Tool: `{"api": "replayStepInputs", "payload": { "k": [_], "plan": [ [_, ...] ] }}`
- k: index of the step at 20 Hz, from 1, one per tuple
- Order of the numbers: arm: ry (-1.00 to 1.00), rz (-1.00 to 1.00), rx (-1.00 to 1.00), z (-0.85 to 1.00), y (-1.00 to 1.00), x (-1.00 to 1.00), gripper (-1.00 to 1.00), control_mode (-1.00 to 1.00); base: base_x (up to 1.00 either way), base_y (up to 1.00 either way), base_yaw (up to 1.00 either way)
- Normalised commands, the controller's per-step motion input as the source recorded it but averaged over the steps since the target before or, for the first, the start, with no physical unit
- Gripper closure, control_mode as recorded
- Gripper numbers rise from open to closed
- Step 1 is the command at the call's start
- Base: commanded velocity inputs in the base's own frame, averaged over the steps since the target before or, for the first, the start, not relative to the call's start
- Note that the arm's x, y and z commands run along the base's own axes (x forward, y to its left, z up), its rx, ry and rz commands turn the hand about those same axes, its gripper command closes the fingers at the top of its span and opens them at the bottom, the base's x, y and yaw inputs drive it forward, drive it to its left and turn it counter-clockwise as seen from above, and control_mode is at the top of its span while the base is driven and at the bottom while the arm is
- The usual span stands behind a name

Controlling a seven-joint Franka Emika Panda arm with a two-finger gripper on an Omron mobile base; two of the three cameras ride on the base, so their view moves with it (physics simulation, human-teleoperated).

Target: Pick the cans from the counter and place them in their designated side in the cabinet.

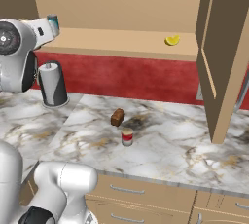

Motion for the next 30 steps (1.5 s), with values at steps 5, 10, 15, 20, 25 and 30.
{"api": "replayStepInputs", "payload": {
  "k": [5, 10, 15, 20, 25, 30],
  "plan": [
    [0.03, 0.0, 0.0, 0.0, 0.06, 0.25, 1.0, -1.0, 0.0, 0.0, 0.0],
    [0.03, 0.0, 0.0, 0.0, 0.06, 0.27, 1.0, -1.0, 0.0, 0.0, 0.0],
    [0.03, 0.0, 0.0, -0.01, 0.08, 0.3, 1.0, -1.0, 0.0, 0.0, 0.0],
    [0.04, 0.0, 0.0, -0.1, 0.1, 0.31, 1.0, -1.0, 0.0, 0.0, 0.0],
    [0.01, 0.0, 0.0, -0.18, 0.1, 0.36, 1.0, -1.0, 0.0, 0.0, 0.0],
    [0.0, 0.0, 0.0, -0.05, 0.06, 0.31, 1.0, -1.0, 0.0, 0.0, 0.0]
  ]
}}
